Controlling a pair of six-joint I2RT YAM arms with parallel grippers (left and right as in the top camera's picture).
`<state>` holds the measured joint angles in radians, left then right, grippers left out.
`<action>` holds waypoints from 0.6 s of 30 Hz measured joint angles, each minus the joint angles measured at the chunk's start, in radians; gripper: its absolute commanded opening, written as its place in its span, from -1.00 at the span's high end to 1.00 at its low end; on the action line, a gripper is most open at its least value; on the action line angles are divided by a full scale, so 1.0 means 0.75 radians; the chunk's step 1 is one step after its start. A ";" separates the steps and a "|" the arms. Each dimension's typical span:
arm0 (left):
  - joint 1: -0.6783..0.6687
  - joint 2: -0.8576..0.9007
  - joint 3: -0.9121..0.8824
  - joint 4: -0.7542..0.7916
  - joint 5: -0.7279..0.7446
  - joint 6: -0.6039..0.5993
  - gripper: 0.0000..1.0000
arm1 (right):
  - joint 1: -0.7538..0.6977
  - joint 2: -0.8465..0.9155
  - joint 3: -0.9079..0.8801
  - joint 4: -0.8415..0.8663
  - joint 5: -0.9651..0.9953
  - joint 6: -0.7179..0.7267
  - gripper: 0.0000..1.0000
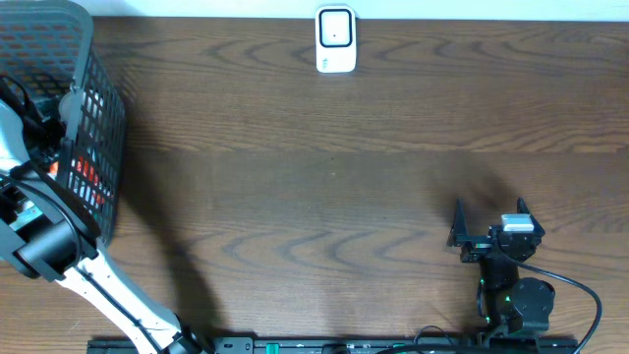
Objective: Scan the item barcode
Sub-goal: 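Grasp the orange Kleenex tissue pack with the left gripper and lift, then carry the Kleenex pack with the left gripper toward the white scanner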
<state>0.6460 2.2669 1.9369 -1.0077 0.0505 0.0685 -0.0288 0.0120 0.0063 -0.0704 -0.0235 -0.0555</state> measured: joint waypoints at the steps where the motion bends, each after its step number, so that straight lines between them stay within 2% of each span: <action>1: 0.000 0.000 0.000 0.001 0.002 0.000 -0.25 | 0.000 0.000 0.000 0.000 0.000 -0.001 -0.99; 9: 0.001 0.000 -0.001 0.032 0.005 -0.016 -0.28 | 0.000 0.000 0.000 0.000 0.000 0.000 -0.99; 11: 0.003 0.000 -0.001 0.033 0.005 -0.023 -0.13 | 0.000 0.000 0.000 0.000 0.000 -0.001 -0.99; 14: 0.008 0.000 -0.001 0.034 0.005 -0.040 0.27 | 0.000 0.000 0.000 -0.001 0.000 -0.001 -0.99; 18: 0.012 0.000 -0.001 0.038 0.005 -0.062 0.37 | 0.000 0.000 0.000 0.000 0.000 0.000 -0.99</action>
<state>0.6548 2.2669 1.9366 -0.9791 0.0540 0.0223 -0.0288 0.0120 0.0063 -0.0704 -0.0235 -0.0555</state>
